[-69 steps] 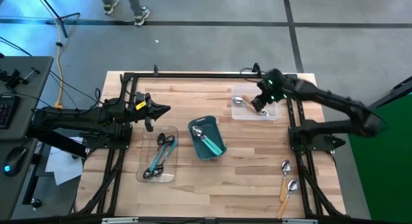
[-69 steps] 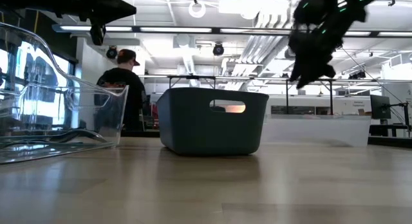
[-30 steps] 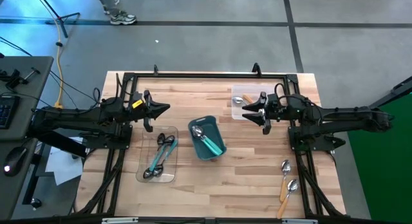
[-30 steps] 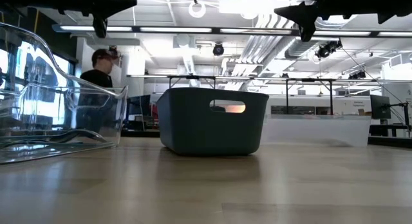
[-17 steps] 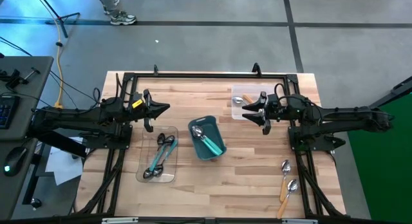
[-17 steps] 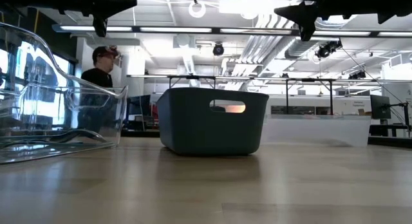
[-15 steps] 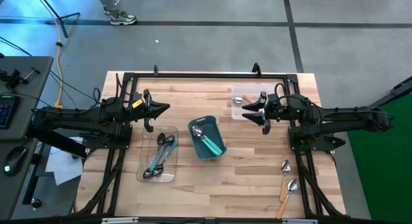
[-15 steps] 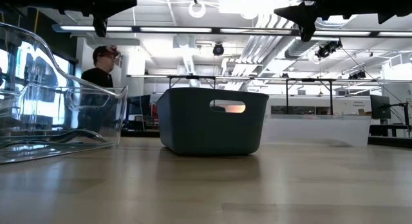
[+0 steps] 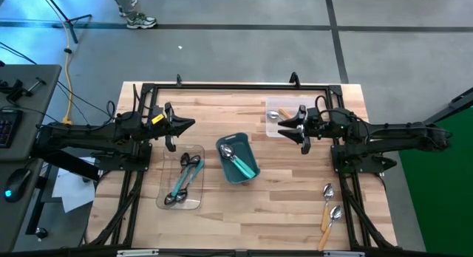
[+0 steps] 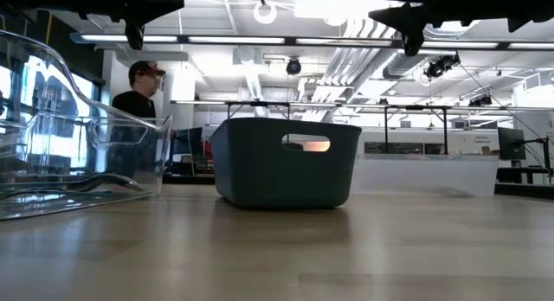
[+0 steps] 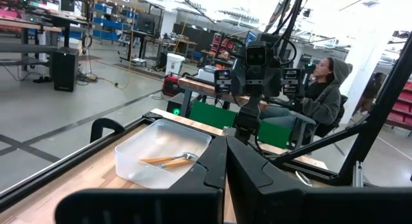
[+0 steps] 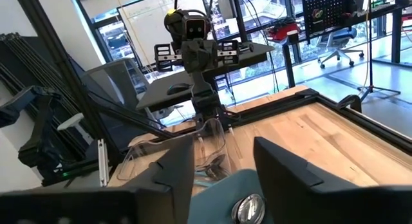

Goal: Sort silverware by color (type)
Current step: Put the orange spoon into the white bin

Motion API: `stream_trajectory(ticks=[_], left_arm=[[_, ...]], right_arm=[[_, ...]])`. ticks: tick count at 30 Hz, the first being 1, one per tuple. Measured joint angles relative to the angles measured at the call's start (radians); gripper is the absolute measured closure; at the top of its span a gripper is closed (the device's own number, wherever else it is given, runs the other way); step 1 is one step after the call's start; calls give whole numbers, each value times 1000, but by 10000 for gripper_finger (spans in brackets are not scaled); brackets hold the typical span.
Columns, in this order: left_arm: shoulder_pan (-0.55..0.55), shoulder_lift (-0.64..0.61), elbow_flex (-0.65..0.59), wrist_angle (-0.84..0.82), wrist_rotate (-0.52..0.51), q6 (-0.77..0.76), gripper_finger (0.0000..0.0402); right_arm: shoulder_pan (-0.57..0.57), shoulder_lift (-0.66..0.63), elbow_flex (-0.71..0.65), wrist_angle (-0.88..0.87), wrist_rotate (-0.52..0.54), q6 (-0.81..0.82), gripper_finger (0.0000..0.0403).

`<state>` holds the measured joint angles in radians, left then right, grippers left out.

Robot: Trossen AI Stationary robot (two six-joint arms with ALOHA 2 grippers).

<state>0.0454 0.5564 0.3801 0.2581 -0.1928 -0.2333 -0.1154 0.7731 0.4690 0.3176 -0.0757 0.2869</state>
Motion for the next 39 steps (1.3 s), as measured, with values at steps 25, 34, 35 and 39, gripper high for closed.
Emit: stream_trajectory(ticks=[25,34,35,39], left_arm=[[0,0,0,-2,0,-1,401],[0,0,0,-2,0,-2,401],[0,0,0,-2,0,-2,401],[0,0,0,-2,0,-2,401]], right_arm=[[0,0,0,0,-3,-8,361],[-2,0,0,-17,-3,9,361],[-2,0,0,-24,-3,10,361],[-2,0,0,-54,22,37,350]])
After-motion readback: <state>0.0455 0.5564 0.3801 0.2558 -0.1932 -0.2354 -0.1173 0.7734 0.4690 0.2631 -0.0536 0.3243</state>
